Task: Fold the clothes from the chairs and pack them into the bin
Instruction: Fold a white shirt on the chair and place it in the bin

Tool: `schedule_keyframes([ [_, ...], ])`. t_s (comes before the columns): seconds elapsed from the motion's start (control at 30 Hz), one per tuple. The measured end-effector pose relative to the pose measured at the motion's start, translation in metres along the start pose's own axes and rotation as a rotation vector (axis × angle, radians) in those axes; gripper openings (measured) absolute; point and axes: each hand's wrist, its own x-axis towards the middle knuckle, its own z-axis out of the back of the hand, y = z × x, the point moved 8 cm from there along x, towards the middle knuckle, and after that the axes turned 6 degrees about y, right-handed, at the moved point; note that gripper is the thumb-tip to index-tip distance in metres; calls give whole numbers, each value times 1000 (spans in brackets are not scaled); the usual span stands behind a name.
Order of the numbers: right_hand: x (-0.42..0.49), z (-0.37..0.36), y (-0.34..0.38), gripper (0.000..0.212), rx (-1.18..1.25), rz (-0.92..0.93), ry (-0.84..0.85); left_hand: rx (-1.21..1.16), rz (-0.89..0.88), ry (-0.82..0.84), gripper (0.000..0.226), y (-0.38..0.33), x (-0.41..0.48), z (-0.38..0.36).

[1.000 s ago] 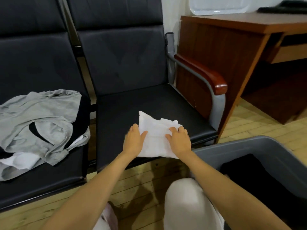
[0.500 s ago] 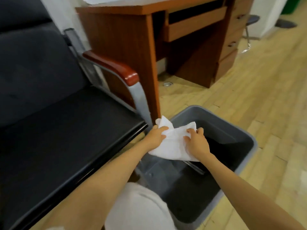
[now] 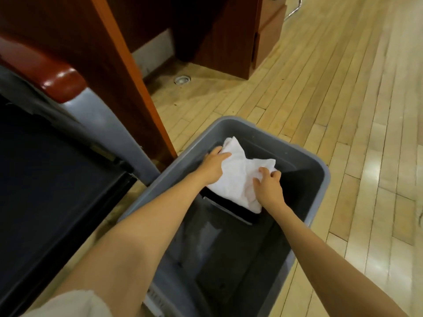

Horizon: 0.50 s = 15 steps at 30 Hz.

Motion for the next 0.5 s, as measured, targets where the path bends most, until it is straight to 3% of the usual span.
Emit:
schedule_keyframes([
  [0.13,9,-33,-28,54,-194,-132,226,123,193,151,62,34,10,-35],
  [0.33,4,-39,-20,61,-551,-15,150,235,258,403,55,52,-9,-91],
  [0.5,-12,-31,-4,56,-643,3,153,219,244,335,54,41,-38,-68],
])
